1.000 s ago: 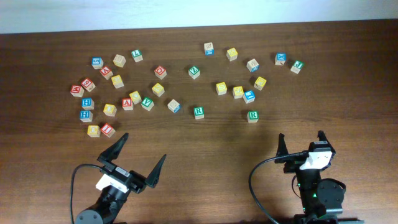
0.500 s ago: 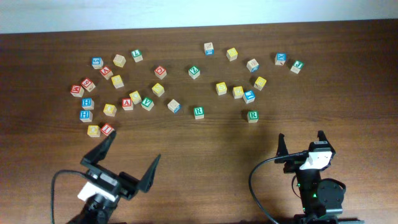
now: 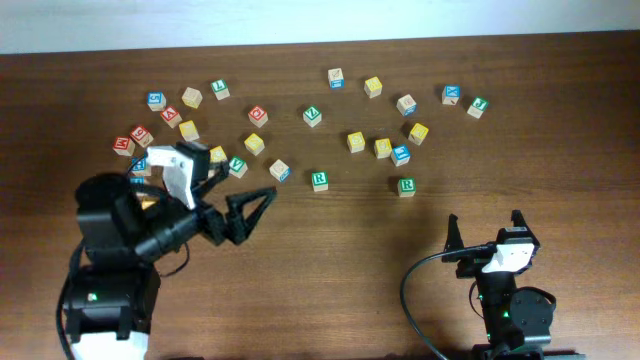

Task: Spell out RSS
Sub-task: 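Open the left gripper and reach toward the green R block, then lower the left gripper over the green R block and close on it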

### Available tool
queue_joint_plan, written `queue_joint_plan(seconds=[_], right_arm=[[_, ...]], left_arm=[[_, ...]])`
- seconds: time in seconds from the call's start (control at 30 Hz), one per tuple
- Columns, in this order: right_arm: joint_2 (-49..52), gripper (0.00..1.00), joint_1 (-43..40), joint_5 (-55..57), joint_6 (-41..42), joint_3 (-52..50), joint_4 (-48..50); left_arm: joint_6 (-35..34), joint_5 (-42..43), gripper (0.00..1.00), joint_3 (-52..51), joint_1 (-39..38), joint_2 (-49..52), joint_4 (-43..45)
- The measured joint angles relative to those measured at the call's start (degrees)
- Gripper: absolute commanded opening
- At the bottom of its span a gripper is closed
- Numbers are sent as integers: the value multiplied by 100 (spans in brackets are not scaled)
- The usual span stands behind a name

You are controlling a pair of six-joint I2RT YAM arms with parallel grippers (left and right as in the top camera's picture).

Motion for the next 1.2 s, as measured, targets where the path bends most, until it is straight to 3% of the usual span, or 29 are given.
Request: queue_joint_plan(seconds=[0.13,0.17,0.33,0.47,0.73,0.87,1.2], right_arm=[[-2,98,0,20,2,0,0],[0,98,0,22,0,0,0],[0,98,0,22,0,0,0],[0,98,0,20,0,0,0],[0,98,0,22,-2,0,0],[0,98,0,20,0,0,0],[0,98,0,20,0,0,0]], left_arm=[[13,-1779,99,1923,-717,892,-2651],[70,-2118,99,2391,-951,1207,-2903],[151,-1976,99,2782,-1572,1906,-3128],[-330,-2015,99,2806,-1786,2232,-3209],[-1097,-3713,99,4815,-2323,4085,-5300],[-1460,-4223,99,4972,-2671,4732,-5320],[-2280,-4474,99,4981,-2881,5652,-5217]])
